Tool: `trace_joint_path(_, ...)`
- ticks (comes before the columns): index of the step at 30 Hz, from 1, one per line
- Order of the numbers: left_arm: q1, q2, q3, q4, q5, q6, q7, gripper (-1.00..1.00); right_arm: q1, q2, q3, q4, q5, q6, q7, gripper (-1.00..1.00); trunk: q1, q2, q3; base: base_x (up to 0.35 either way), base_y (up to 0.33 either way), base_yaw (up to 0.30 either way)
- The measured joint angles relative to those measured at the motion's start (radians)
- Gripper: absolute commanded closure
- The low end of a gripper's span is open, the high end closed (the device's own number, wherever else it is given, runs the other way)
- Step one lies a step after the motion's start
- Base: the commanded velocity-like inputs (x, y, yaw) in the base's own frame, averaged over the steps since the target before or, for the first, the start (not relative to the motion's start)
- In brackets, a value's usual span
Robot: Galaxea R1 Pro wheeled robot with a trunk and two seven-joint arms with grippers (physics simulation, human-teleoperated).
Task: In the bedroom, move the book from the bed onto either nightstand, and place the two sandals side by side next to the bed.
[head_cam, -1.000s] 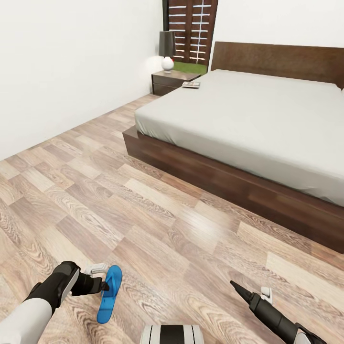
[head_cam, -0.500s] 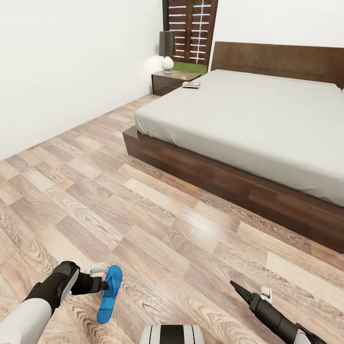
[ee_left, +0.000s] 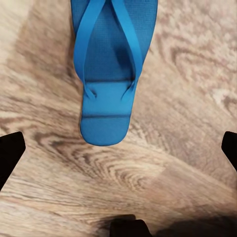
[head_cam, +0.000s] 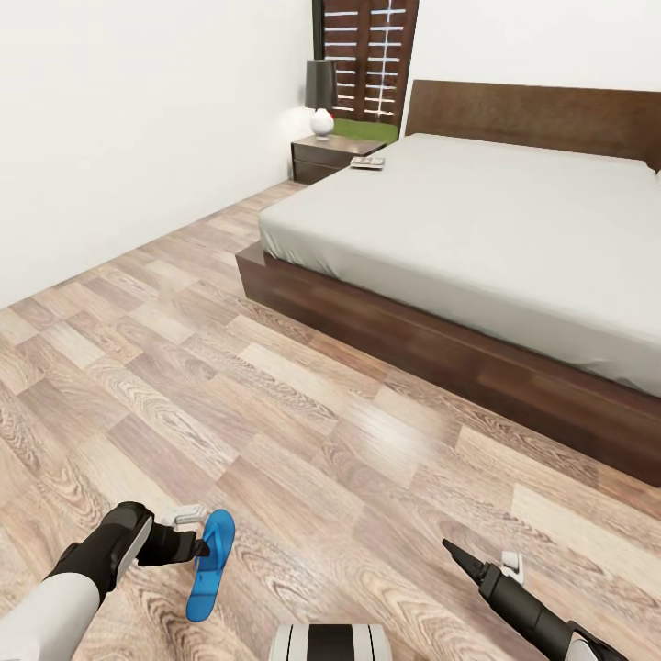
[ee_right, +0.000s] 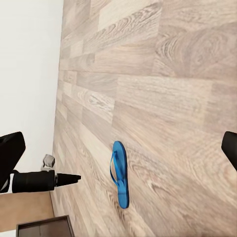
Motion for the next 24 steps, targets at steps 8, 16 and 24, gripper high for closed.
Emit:
trace_joint_path(8,0.000,0.000,0.001,0.000,0.000,-0.006,0.001,-1.00,0.000,0.000,0.000,0.000,0.000,0.000,0.000,-1.00,0.000,0.000,0.000,0.000,0.000,0.000)
trace_joint_path(16,0.000,-0.001,0.003,-0.005,0.001,-0.032,0.001,-1.00,0.000,-0.006,-0.003,0.000,-0.002,0.001,0.001,-1.00,0.000,0.000,0.000,0.000,0.000,0.000)
trace_joint_path(24,0.000,-0.002,0.005,-0.047,0.001,-0.040,0.004,-1.00,0.000,-0.014,-0.039,0.000,-0.002,0.005,0.001,-1.00,0.000,0.000,0.000,0.000,0.000,0.000)
